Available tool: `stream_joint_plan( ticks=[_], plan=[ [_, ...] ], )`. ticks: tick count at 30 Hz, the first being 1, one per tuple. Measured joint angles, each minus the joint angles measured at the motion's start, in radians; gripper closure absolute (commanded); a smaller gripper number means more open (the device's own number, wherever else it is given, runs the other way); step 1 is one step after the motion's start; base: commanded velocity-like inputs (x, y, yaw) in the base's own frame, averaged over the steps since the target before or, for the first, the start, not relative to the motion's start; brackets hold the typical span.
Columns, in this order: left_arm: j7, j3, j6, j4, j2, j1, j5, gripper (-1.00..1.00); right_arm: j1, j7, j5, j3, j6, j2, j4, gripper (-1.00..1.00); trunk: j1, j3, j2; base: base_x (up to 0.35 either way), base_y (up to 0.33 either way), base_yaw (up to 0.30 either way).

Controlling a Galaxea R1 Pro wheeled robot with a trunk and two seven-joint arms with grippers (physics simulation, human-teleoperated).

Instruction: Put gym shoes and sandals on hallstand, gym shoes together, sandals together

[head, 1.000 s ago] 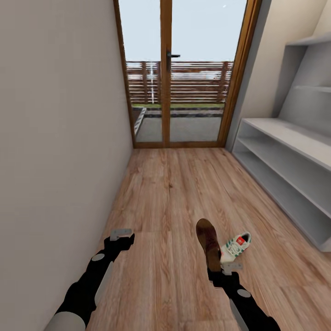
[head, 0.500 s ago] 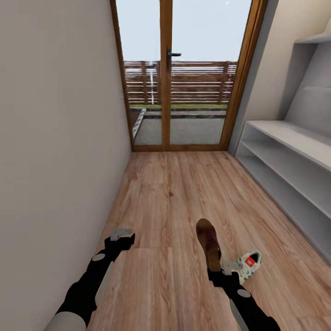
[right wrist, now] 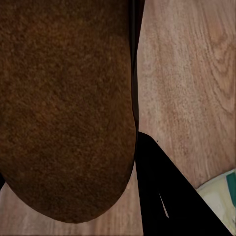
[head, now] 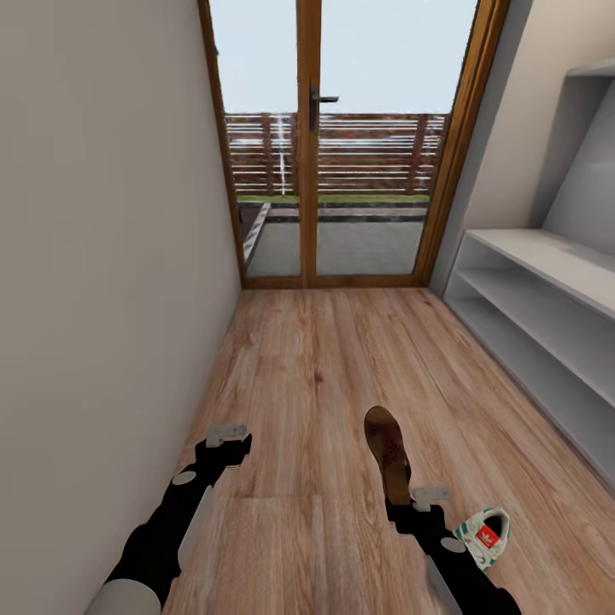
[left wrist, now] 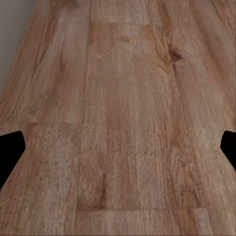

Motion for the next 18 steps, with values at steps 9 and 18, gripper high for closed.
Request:
stream_joint_plan(
  ticks=[9,18],
  plan=[
    [0.0,0.0,0.0,0.0,0.0,0.0,0.0,-1.0,0.0,0.0,0.0,0.0,0.0,0.0,0.0,1.0,0.0,0.0,0.0,0.346,0.0,0.0],
    [0.0,0.0,0.0,0.0,0.0,0.0,0.0,-1.0,0.0,0.0,0.0,0.0,0.0,0.0,0.0,1.0,0.0,0.0,0.0,0.346,0.009,0.0]
  ],
)
